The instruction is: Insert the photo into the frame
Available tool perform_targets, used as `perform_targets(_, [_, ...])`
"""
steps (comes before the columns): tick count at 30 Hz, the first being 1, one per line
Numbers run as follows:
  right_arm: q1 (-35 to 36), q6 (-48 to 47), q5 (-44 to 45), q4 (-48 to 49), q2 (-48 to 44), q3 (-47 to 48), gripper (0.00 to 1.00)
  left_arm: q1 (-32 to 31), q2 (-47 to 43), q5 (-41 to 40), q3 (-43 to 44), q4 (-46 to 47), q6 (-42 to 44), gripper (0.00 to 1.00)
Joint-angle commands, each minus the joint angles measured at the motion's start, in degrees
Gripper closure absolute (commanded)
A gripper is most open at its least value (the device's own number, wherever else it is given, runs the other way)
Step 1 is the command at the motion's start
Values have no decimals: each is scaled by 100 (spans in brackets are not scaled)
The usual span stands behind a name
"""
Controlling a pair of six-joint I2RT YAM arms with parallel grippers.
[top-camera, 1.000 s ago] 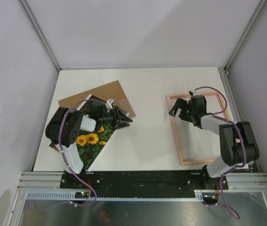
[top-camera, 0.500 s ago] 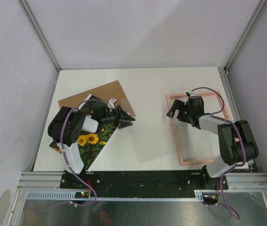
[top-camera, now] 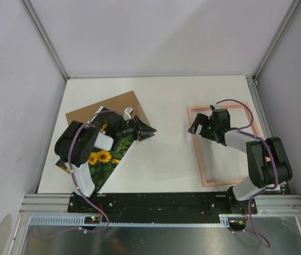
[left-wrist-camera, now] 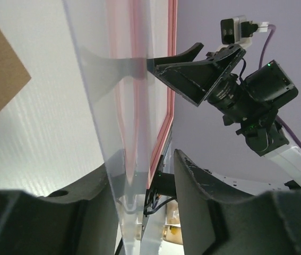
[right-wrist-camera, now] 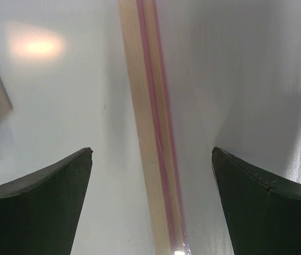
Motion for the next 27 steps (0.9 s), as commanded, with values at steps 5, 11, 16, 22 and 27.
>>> perform_targets(5, [8,170,-106,-178,-399,-53,1,-115,-335,-271,-23,421,-220,63])
perform_targets(11, [25,231,-157,-253,-590,-63,1,-132,-277,-286,-59,415,-206,68])
perform_targets(16, [73,275,-195,-247,-702,-65,1,-162,-178,-258,-54,365,-179,69])
perform_targets(22, [101,284,-271,-216,-577,-63,1,-217,-63,-223,2,208,-90,69])
perform_targets(27, [145,274,-257,-218,-520,-64,1,-249,30,-210,79,48,5,68])
